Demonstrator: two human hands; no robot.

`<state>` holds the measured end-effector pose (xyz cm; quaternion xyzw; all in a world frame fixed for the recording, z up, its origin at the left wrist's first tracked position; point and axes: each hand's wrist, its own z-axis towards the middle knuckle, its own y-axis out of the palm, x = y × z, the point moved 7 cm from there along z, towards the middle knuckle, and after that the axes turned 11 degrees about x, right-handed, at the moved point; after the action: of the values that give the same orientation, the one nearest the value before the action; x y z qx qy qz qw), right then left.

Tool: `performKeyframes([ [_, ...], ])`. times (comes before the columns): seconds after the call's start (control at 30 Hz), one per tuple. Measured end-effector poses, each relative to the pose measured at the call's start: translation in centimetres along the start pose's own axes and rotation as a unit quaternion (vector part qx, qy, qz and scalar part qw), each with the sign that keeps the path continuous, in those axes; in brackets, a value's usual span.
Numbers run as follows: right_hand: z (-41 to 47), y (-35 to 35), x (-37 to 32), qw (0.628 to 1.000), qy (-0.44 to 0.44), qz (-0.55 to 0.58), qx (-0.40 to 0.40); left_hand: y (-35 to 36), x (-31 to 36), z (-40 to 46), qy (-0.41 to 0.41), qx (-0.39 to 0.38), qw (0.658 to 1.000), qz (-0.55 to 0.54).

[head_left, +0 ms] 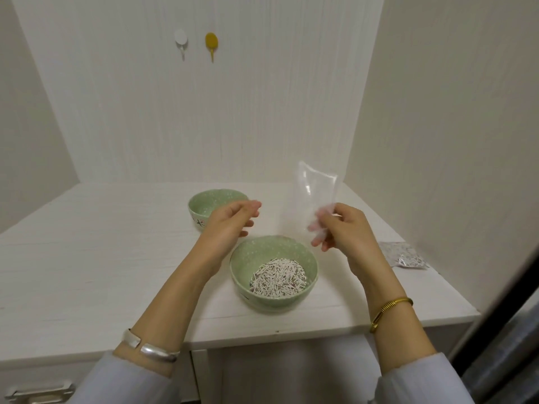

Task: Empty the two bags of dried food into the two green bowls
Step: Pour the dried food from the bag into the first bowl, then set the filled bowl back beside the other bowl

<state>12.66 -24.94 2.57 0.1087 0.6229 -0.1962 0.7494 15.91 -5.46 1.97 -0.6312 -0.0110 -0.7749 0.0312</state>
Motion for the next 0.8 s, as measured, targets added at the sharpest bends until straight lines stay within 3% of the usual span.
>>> performKeyframes([
  [0.13, 0.6, -2.5, 2.9, 0.994, 0.075, -0.024, 0.072, -1.0, -2.5, -1.2, -0.085, -0.062, 0.989, 0.102],
  [0.3, 1.1, -3.8, 5.9, 0.982, 0.110, -0.131, 0.082, -1.4, -4.9, -3.2, -0.183, -0.132, 0.968, 0.110],
  [0.57, 1.8, -4.0, 7.2, 0.943, 0.077, -0.316, 0.074, -0.1, -6.5, -5.7, -0.346, -0.230, 0.908, -0.047],
  [0.8, 1.4, -4.0, 6.9, 0.931, 0.060, -0.349, 0.093, 0.6, -7.0, -6.0, -0.345, -0.175, 0.903, -0.184],
])
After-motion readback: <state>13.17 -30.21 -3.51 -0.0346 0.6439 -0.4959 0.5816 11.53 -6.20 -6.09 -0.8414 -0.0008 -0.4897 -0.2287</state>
